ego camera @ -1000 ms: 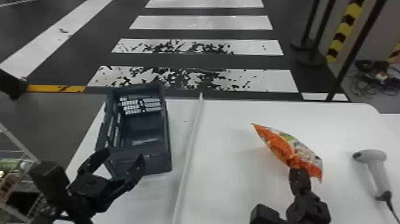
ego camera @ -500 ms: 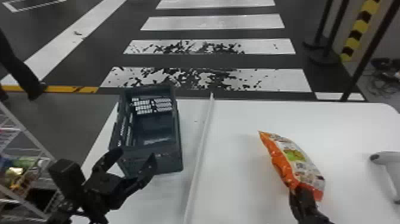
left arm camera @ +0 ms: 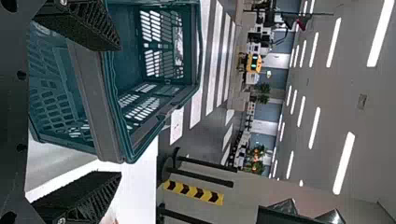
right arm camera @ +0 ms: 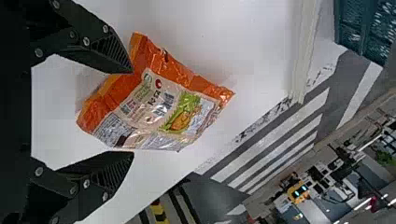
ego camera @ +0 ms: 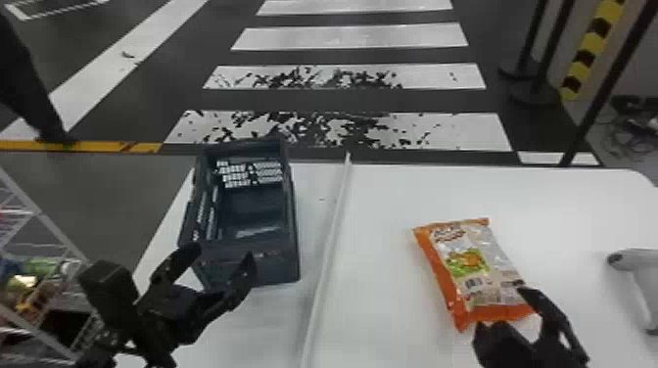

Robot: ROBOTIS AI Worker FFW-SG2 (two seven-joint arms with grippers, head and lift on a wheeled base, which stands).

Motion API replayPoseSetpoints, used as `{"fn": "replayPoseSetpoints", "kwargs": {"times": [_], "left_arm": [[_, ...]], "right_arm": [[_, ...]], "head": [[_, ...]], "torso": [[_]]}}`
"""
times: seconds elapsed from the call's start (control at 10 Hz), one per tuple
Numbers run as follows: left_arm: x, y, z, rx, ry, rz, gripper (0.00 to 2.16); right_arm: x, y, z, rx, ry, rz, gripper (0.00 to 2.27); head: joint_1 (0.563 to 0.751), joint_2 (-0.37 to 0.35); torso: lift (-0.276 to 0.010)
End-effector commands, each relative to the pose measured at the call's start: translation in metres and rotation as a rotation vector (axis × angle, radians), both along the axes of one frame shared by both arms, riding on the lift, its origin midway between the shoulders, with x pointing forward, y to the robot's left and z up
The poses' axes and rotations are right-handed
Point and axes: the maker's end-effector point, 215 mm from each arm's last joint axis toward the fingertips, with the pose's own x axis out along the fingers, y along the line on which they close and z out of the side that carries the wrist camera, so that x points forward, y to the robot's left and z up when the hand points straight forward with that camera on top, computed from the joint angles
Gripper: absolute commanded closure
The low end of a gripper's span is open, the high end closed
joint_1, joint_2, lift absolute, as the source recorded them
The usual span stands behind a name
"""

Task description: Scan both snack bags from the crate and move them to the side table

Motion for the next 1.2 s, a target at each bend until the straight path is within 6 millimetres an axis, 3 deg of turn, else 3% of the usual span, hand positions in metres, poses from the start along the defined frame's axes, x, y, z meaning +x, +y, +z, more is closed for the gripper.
{"fn": "replayPoseSetpoints", "kwargs": {"times": [0.0,0.3,0.6,1.1], "left_arm": [[0.000,0.000,0.001,-0.001,-0.002,0.000,0.04],[0.001,-0.001,0.003,-0.003,-0.006,-0.005,0.04],[0.000,-0.004,0.004,-0.009,-0.006,-0.013,0.04],[-0.002,-0.008,0.002,-0.014,-0.002,-0.018,0.04]], "right_arm": [[0.011,-0.002,0.024,0.227,0.018,-0.041,0.07],[0.034,0.008,0.070,0.637,0.022,-0.049,0.07],[0.059,0.004,0.091,0.840,-0.018,-0.093,0.07],[0.101,-0.007,0.066,1.015,-0.079,-0.224,0.07]], "head": [[0.695,0.105],[0.695,0.115],[0.695,0.106],[0.695,0.084]], "torso": [[-0.099],[-0.099],[-0.099],[-0.099]]}}
